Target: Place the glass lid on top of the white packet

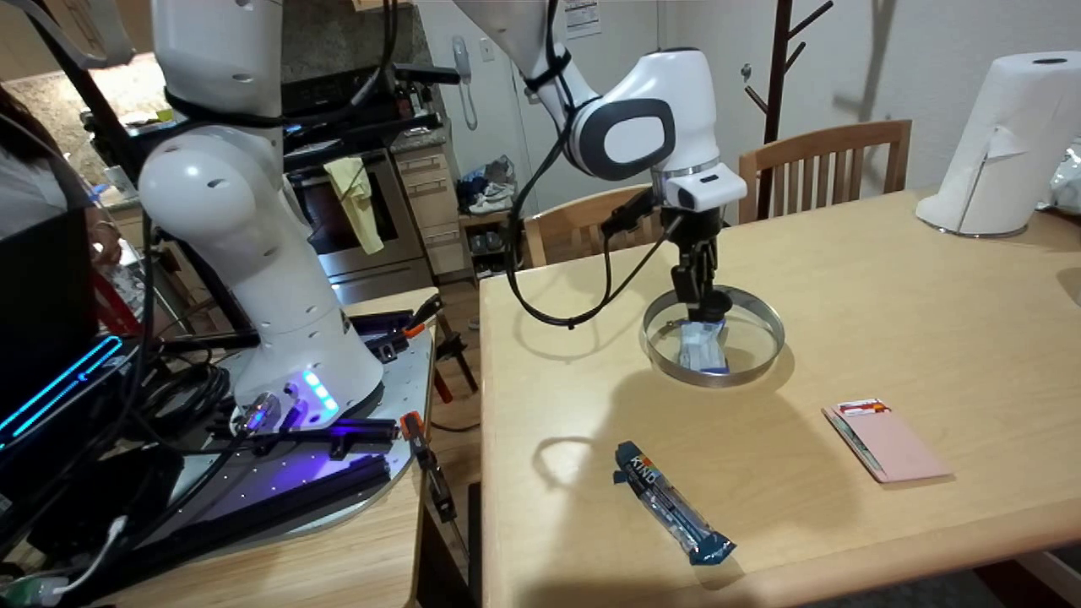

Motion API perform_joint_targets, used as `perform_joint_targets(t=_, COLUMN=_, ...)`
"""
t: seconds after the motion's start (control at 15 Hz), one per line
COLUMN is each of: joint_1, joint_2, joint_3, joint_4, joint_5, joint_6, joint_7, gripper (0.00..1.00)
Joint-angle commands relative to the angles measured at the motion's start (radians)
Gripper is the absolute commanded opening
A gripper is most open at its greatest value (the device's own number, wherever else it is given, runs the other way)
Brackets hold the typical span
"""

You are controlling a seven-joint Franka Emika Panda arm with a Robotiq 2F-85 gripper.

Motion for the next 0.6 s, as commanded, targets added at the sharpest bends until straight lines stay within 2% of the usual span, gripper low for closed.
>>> perform_joint_targets(t=0.0, joint_1=-0.008, joint_2=-0.026, joint_3=0.013, joint_4=-0.017, joint_5=-0.014, joint_6=-0.007, joint_7=0.022, gripper=0.31)
perform_joint_targets(t=0.13, joint_1=-0.009, joint_2=-0.027, joint_3=0.019, joint_4=-0.018, joint_5=-0.011, joint_6=-0.004, joint_7=0.019, gripper=0.31)
perform_joint_targets(t=0.2, joint_1=-0.009, joint_2=-0.028, joint_3=0.019, joint_4=-0.017, joint_5=-0.012, joint_6=-0.005, joint_7=0.018, gripper=0.81)
perform_joint_targets(t=0.27, joint_1=-0.01, joint_2=-0.028, joint_3=0.021, joint_4=-0.017, joint_5=-0.01, joint_6=-0.006, joint_7=0.019, gripper=0.84)
perform_joint_targets(t=0.4, joint_1=-0.014, joint_2=-0.032, joint_3=0.028, joint_4=-0.017, joint_5=-0.006, joint_6=-0.009, joint_7=0.013, gripper=0.95)
perform_joint_targets(t=0.53, joint_1=-0.001, joint_2=-0.041, joint_3=0.017, joint_4=-0.025, joint_5=-0.014, joint_6=0.004, joint_7=0.037, gripper=1.0)
